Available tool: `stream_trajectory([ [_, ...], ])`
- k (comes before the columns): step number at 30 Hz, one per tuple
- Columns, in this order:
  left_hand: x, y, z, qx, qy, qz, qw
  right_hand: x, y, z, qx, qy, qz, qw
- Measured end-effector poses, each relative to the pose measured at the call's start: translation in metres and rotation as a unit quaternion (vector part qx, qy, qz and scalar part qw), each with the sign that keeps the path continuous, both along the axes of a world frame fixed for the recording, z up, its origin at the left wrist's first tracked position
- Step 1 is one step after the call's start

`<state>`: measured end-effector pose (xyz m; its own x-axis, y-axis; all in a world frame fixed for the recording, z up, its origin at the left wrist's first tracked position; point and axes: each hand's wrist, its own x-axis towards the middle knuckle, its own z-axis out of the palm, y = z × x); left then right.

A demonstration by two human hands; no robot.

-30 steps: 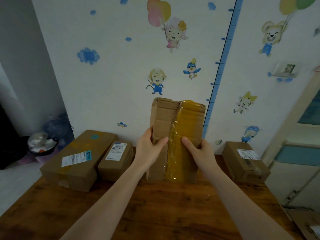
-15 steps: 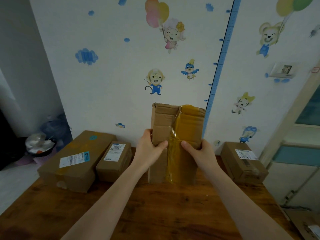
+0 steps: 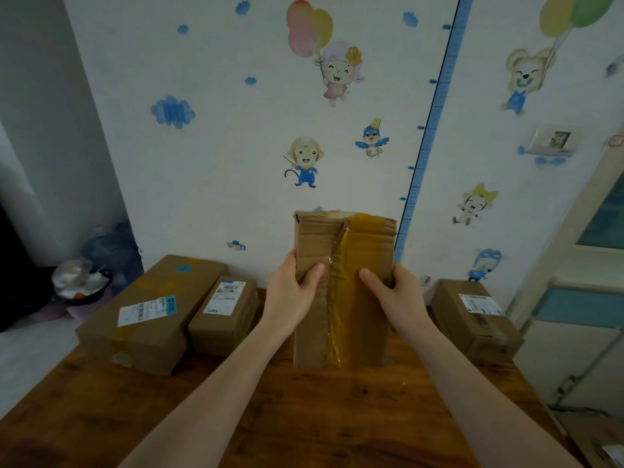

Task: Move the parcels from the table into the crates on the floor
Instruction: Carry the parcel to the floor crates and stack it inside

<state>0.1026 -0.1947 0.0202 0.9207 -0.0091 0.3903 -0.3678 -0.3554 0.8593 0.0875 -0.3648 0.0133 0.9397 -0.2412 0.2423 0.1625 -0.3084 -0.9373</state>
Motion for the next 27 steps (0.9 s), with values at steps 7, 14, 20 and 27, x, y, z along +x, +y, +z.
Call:
stream_trajectory([
  [7, 0.002, 0.002, 0.014, -0.191, 0.144, -0.045, 0.97, 0.0, -0.004, 0.015, 0.241, 0.127, 0.037, 0.962],
  [14, 0.004, 0.009, 0.012, -0.199, 0.219, -0.078, 0.952, -0.002, -0.013, 0.019, 0.281, 0.164, 0.054, 0.944],
  [20, 0.001, 0.007, 0.008, -0.171, 0.23, -0.135, 0.949, -0.003, -0.007, 0.012, 0.246, 0.188, 0.074, 0.948],
  [27, -0.001, 0.012, 0.004, -0.133, 0.17, -0.118, 0.969, -0.008, -0.001, 0.002, 0.247, 0.141, 0.049, 0.958],
])
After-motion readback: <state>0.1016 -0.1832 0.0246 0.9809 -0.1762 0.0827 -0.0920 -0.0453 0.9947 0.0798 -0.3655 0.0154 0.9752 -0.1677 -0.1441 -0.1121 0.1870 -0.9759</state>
